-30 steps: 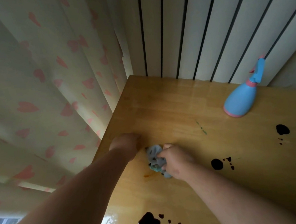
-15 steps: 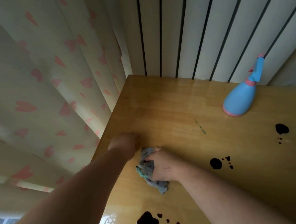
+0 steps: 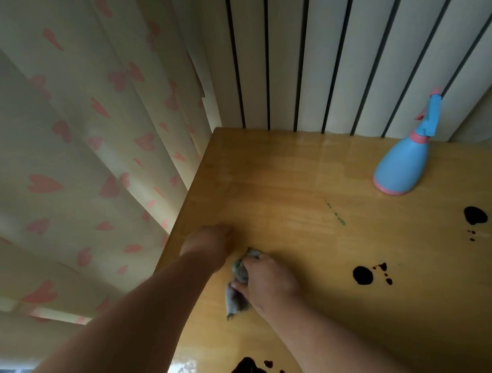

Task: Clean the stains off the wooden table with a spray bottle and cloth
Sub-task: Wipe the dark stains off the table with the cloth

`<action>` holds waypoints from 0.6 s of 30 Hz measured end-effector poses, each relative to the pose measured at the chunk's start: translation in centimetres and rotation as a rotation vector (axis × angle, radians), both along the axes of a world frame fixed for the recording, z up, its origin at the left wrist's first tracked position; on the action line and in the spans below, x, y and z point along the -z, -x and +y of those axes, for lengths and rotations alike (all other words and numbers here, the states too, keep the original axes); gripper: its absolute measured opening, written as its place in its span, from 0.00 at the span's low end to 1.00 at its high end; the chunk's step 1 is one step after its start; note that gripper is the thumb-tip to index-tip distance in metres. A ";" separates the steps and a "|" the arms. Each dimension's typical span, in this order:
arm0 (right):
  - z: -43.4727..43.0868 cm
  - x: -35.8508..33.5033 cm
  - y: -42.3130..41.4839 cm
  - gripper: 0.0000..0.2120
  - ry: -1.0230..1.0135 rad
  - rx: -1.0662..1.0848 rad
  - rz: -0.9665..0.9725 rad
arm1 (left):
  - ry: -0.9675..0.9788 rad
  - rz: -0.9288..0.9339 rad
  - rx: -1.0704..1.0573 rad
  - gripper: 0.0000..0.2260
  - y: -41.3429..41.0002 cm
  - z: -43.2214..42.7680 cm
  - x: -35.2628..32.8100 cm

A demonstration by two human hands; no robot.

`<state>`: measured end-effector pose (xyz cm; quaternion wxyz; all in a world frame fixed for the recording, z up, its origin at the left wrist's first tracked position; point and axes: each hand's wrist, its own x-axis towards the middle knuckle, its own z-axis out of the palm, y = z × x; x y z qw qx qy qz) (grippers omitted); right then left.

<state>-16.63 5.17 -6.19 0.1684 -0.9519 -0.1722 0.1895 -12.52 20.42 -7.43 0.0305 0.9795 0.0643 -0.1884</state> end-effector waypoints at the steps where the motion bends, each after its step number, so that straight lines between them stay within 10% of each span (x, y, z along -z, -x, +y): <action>1: -0.1 0.0 -0.2 0.20 -0.009 0.038 0.001 | 0.005 -0.002 -0.004 0.29 0.0 0.0 -0.1; 18: -5.8 -1.1 -5.9 0.15 -0.117 0.471 -0.096 | -0.005 -0.025 -0.019 0.28 0.2 -0.4 -0.5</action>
